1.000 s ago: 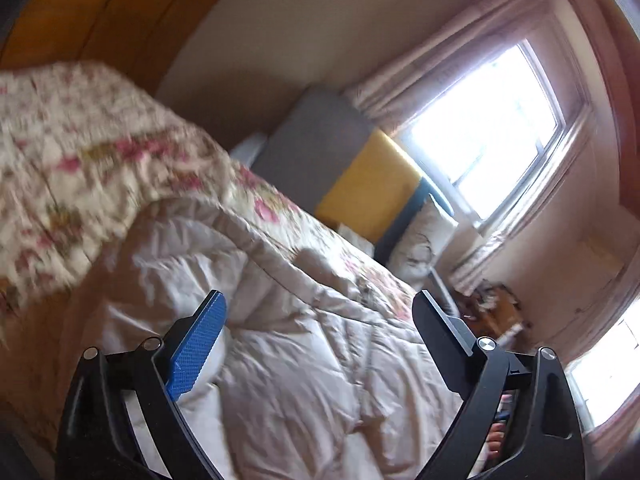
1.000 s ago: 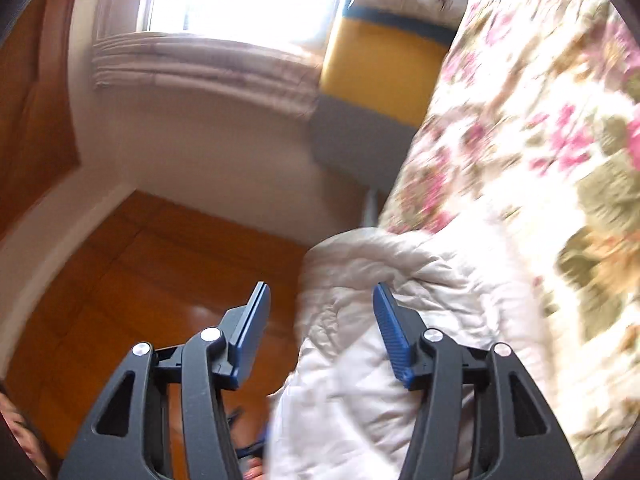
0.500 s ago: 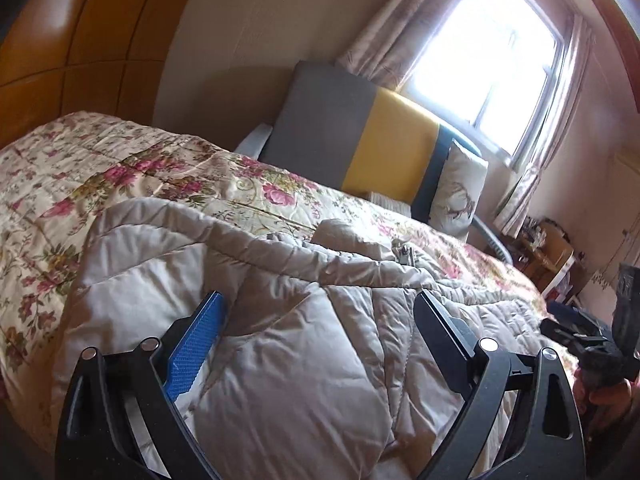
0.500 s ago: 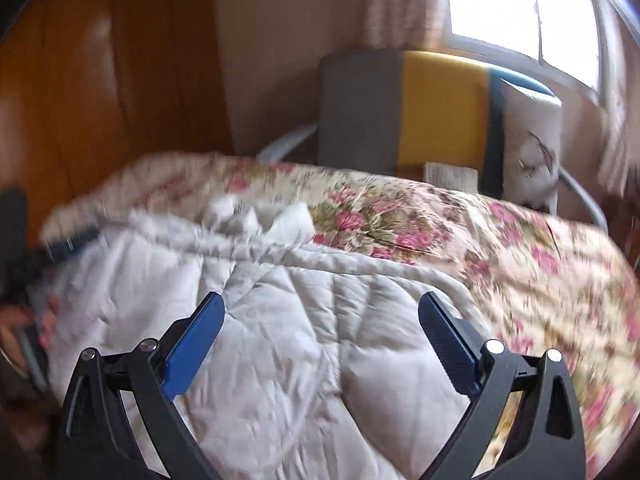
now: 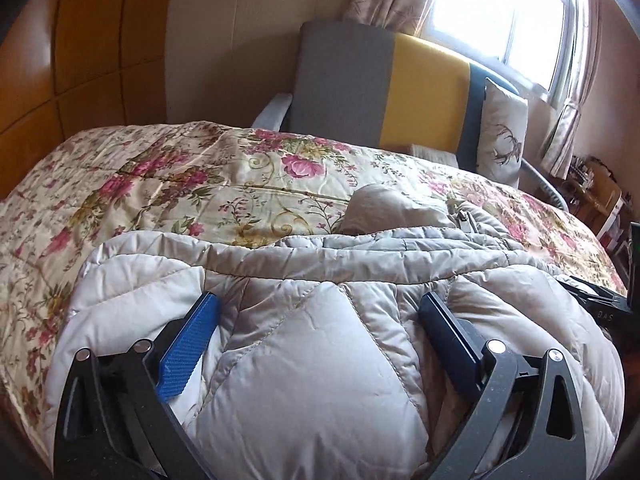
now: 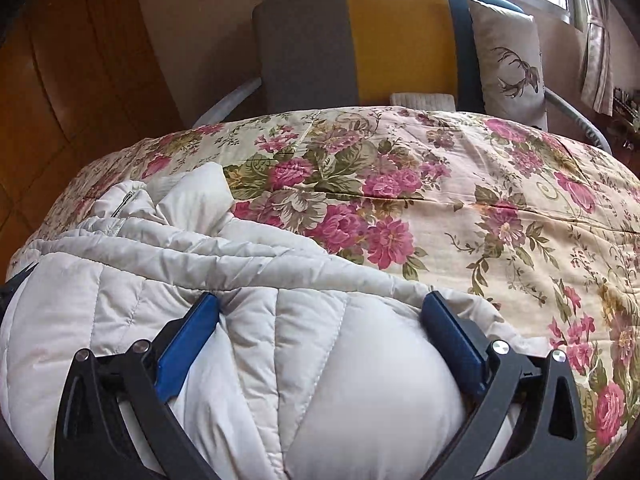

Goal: Fold large clothes

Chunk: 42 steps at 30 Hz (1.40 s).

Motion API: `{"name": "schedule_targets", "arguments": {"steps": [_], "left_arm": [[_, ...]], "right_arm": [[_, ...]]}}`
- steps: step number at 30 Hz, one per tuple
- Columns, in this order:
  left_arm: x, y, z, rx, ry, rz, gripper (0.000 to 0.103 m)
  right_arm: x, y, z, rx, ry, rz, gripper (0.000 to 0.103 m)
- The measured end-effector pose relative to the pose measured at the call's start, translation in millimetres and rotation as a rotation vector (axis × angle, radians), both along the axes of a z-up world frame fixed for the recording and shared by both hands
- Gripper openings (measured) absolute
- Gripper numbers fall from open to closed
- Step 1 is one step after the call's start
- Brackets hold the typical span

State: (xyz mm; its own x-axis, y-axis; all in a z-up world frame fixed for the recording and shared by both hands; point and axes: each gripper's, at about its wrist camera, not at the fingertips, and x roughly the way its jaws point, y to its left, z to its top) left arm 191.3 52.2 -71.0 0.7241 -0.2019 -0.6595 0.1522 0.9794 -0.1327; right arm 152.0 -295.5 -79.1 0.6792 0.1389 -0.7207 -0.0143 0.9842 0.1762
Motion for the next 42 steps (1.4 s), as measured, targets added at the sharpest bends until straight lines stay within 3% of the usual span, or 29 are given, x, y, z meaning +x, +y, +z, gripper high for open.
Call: {"name": "schedule_targets", "arguments": {"steps": [2, 5, 6, 11, 13, 15, 18, 23, 25, 27, 29, 30, 33, 35, 40, 41, 42], "left_arm": [[-9.5, -1.1, 12.9, -0.01, 0.008, 0.023, 0.099], [-29.8, -4.9, 43.4, -0.148, -0.033, 0.008, 0.099], [-31.2, -10.1, 50.3, -0.162, -0.042, -0.015, 0.099], [-17.4, -58.9, 55.5, -0.05, -0.03, -0.133, 0.099], [-0.1, -74.9, 35.2, 0.045, 0.002, -0.138, 0.099], [18.1, -76.1, 8.7, 0.084, 0.04, -0.121, 0.099], [30.4, -61.3, -15.3, -0.011, 0.054, -0.122, 0.1], [23.9, -59.2, -17.8, -0.018, 0.038, -0.12, 0.1], [16.0, -55.2, -12.7, -0.026, 0.028, -0.101, 0.1], [-3.3, -50.7, -3.4, -0.022, -0.002, -0.07, 0.1], [-19.9, -48.1, 4.5, 0.001, -0.022, -0.05, 0.1], [-31.6, -44.7, 9.6, 0.019, -0.035, -0.035, 0.1], [-49.8, -32.9, 16.5, 0.048, -0.038, -0.002, 0.1], [-55.1, -23.4, 16.8, 0.072, -0.023, 0.02, 0.1], [-50.1, -9.8, 0.2, 0.006, 0.052, 0.023, 0.081], [-48.4, -10.4, -1.9, 0.004, 0.053, 0.015, 0.077], [-47.3, -12.9, -4.1, 0.007, 0.05, 0.001, 0.066]], "right_arm": [[4.5, 1.9, 1.0, -0.002, -0.001, -0.003, 0.101], [5.3, 3.1, 1.6, -0.011, -0.002, -0.006, 0.101], [5.5, 3.3, 1.2, -0.013, -0.004, -0.006, 0.101], [5.3, 3.4, 0.5, -0.014, -0.009, -0.007, 0.101], [5.0, 3.6, 0.8, -0.015, -0.013, -0.008, 0.101], [5.3, 2.8, 0.7, -0.01, -0.015, -0.009, 0.101], [6.4, 0.7, 0.0, 0.005, -0.017, -0.012, 0.101], [5.4, 0.7, 0.6, 0.009, -0.033, -0.009, 0.101], [-4.4, -1.4, 5.3, 0.029, -0.098, -0.007, 0.101], [-23.8, -8.7, 15.3, 0.115, -0.214, 0.04, 0.101], [-36.0, -17.6, 21.3, 0.17, -0.262, 0.034, 0.101], [-38.1, -20.0, 22.7, 0.182, -0.249, 0.024, 0.1], [-44.4, -13.0, 31.0, 0.142, -0.183, 0.008, 0.085], [-51.0, -1.6, 39.0, 0.101, -0.14, 0.023, 0.083], [-54.2, 36.1, 37.6, -0.072, -0.008, 0.057, 0.081], [-53.8, 41.3, 33.4, -0.105, -0.006, 0.054, 0.078], [-53.9, 44.8, 30.5, -0.12, -0.02, 0.061, 0.062]]}}
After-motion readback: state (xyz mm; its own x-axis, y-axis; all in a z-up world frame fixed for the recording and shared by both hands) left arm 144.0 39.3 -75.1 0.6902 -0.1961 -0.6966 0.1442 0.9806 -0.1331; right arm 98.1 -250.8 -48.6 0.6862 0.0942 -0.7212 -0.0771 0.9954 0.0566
